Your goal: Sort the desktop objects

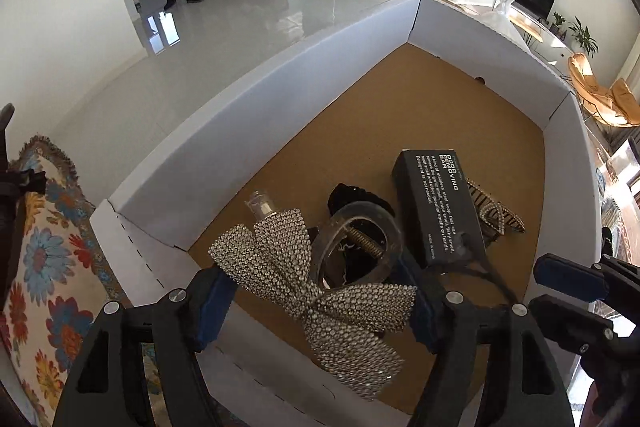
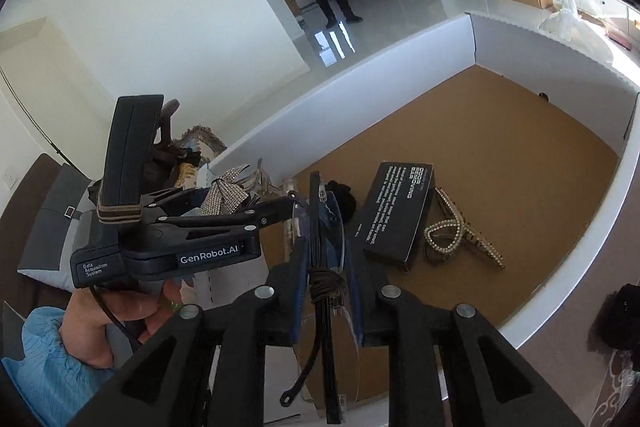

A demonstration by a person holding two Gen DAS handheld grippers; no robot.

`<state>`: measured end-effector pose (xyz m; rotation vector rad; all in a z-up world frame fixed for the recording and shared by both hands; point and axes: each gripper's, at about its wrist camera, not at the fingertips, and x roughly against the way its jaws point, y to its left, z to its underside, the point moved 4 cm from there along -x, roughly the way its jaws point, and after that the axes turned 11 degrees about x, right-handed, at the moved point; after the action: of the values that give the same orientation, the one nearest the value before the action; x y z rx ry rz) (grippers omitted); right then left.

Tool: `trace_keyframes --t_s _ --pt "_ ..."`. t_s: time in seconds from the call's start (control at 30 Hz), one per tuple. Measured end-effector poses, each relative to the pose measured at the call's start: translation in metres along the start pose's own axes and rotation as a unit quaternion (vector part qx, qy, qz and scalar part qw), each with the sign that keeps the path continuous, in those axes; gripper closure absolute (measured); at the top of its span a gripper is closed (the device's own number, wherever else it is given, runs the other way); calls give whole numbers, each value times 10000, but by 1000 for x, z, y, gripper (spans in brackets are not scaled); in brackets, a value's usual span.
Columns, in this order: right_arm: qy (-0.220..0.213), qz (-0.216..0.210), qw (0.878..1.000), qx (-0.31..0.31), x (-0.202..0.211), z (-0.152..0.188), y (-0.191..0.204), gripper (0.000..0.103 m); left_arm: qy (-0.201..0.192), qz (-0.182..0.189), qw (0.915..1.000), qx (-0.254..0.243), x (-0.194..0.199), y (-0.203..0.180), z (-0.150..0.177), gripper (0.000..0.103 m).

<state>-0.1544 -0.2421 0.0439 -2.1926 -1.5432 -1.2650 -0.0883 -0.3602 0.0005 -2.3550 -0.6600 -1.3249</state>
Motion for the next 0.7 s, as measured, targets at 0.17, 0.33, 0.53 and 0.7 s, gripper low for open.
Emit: trace_keyframes --t_s 0.17,0.33,0.53,0.7 --pt "-464 -181 9987 -144 14 15 -6 36 -400 193 9990 -17 28 -10 12 24" --pt "-1250 265 9917 -113 94 54 -29 18 -745 1020 9916 -266 87 -62 30 24" --pt "-1003 1497 9822 -522 178 174 -97 10 -466 2412 9591 -1406 136 -180 101 0" --pt "-99 2996 9449 -1313 237 312 -149 10 516 2368 9442 -2231 86 -258 187 0"
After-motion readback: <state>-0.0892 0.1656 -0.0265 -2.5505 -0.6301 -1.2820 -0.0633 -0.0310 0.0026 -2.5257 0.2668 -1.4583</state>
